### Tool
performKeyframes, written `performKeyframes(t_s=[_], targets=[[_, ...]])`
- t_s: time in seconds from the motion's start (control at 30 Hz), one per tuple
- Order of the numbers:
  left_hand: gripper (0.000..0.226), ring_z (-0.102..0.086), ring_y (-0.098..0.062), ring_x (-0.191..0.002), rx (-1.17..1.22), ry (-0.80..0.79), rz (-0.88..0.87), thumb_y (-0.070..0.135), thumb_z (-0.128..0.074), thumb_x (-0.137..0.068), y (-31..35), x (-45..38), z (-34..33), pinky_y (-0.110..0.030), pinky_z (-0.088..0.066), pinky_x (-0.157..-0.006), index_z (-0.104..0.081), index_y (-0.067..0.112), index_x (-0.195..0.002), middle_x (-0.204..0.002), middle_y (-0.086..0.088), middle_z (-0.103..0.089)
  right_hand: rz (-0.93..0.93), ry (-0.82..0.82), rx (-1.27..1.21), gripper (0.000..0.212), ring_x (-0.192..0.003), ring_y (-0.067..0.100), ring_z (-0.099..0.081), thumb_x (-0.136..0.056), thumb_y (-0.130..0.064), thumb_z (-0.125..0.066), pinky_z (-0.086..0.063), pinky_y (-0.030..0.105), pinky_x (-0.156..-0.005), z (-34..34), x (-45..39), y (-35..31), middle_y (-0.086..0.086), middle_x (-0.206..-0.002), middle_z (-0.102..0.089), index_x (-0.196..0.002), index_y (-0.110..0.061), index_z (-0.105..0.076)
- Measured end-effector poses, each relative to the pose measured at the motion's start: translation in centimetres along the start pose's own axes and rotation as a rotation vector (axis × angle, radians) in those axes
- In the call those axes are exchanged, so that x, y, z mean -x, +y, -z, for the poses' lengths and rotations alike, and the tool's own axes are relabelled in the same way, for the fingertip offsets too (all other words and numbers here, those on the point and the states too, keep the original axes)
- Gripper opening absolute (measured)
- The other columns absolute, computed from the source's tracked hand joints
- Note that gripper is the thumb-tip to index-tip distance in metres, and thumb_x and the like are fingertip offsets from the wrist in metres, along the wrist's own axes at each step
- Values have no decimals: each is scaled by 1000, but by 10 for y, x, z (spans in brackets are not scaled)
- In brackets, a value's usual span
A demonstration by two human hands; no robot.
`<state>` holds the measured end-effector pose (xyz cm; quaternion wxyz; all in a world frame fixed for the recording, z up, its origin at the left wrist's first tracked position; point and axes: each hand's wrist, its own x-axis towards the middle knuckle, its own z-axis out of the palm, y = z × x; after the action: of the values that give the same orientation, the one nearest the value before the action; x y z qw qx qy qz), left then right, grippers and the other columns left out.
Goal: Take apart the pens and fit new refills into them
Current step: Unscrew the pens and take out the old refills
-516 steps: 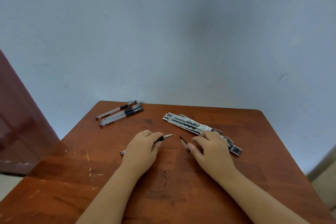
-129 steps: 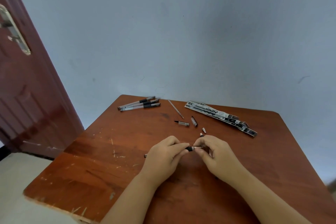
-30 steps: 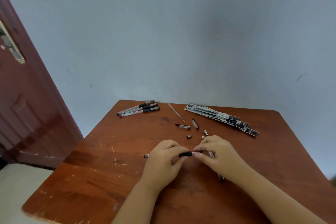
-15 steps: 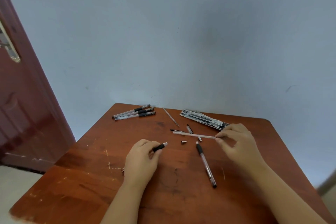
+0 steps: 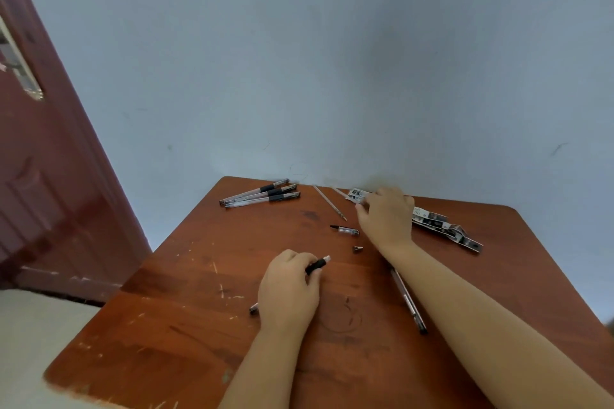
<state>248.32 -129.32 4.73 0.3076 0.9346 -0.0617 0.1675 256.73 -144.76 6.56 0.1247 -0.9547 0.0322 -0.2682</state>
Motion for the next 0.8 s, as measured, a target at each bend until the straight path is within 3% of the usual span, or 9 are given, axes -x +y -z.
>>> performKeyframes(t_s=[0.27,0.53,0.67,0.8], targets=[[22,-49,-11,-96,23,7,6,25,-52,-90,-4,-3,-3,-16,-30,-69,-62,20,-109,-101,4,-56,-43,-238,164,26,-109,26,-43,-87,-23,-47,-32,38,-89,-30,-18,-9,7,-104,-60,-99,-11,-66],[23,-48,-11,-96,-11,-9,-4,26,-51,-91,-4,-1,0,-16,-30,-69,-61,21,-111,-101,4,-57,-24,-197,96,26,-98,24,-49,-86,-23,-45,-29,33,-80,2,-19,0,7,-93,-62,-89,-10,-67],[26,-47,-12,-99,-96,-67,-37,29,-48,-92,0,-2,3,-19,-34,-71,-60,23,-115,-104,5,-58,35,-362,-77,25,-106,22,-49,-87,-26,-49,-38,35,-89,36,13,27,7,-111,-60,-104,-13,-63],[27,-49,-13,-98,-168,-142,-85,32,-47,-93,9,1,1,-21,-36,-71,-59,25,-116,-102,5,-59,70,-491,-88,41,-123,16,-38,-89,-33,-47,-31,32,-103,55,69,58,3,-133,-45,-126,-17,-45]])
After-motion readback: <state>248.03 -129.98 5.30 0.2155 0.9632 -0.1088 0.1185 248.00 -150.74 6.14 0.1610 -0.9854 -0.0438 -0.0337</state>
